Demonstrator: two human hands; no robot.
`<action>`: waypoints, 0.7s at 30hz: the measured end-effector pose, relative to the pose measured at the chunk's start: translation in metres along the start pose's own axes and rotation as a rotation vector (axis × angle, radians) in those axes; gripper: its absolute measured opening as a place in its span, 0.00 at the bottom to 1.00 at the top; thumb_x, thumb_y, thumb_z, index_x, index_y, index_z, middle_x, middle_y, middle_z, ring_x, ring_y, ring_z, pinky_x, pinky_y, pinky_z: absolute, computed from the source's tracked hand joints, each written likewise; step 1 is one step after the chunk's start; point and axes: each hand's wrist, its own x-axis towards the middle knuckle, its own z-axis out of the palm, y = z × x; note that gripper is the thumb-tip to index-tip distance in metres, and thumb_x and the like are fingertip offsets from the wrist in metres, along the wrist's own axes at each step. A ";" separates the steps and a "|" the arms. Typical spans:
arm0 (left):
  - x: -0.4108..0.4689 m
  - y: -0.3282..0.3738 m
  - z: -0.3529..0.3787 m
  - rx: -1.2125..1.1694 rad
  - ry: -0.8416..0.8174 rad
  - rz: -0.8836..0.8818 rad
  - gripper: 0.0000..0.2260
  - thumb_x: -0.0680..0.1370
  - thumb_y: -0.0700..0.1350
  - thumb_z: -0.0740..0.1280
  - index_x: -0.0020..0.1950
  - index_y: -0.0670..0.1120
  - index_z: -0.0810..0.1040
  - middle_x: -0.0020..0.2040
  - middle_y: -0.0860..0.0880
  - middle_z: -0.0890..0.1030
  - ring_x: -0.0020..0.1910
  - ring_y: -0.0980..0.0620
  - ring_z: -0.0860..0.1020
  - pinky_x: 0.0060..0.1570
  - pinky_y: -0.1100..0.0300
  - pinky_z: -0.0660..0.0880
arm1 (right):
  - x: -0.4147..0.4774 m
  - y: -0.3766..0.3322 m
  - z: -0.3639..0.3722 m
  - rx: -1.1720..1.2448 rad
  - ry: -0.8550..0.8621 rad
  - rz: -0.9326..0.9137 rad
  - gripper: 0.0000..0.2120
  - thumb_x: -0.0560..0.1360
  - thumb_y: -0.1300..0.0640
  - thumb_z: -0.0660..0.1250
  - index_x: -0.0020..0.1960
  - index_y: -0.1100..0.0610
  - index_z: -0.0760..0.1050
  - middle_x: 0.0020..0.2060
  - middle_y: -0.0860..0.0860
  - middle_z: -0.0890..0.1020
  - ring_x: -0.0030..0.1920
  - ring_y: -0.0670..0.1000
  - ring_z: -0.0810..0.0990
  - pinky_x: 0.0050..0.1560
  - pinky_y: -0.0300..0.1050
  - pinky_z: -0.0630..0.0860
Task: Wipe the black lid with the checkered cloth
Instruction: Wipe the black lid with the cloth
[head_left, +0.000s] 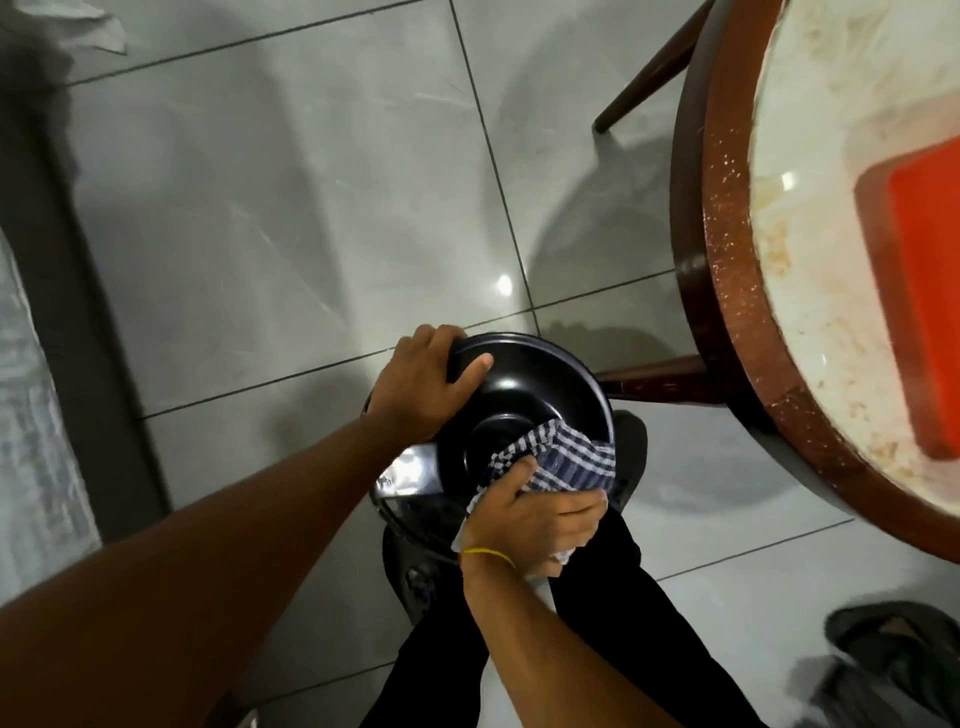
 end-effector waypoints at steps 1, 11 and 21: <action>-0.008 -0.004 0.003 -0.039 0.027 -0.047 0.22 0.80 0.67 0.59 0.64 0.52 0.75 0.56 0.49 0.77 0.53 0.50 0.74 0.52 0.55 0.71 | 0.001 0.000 -0.002 0.011 -0.029 -0.018 0.45 0.83 0.39 0.65 0.86 0.67 0.54 0.84 0.64 0.61 0.83 0.69 0.61 0.68 0.78 0.68; -0.112 -0.068 -0.012 -0.226 0.226 -0.496 0.20 0.83 0.58 0.50 0.50 0.45 0.72 0.44 0.42 0.79 0.45 0.39 0.78 0.45 0.49 0.71 | 0.004 0.012 -0.002 -0.162 -0.196 -0.624 0.46 0.81 0.28 0.54 0.87 0.59 0.53 0.86 0.57 0.59 0.86 0.63 0.59 0.71 0.75 0.68; -0.068 -0.068 -0.058 -0.152 0.438 -0.572 0.20 0.80 0.53 0.53 0.63 0.45 0.76 0.53 0.36 0.83 0.51 0.35 0.80 0.50 0.46 0.76 | 0.060 -0.140 0.014 -0.345 -0.317 -1.534 0.47 0.74 0.33 0.65 0.87 0.54 0.58 0.85 0.51 0.63 0.86 0.60 0.59 0.76 0.78 0.60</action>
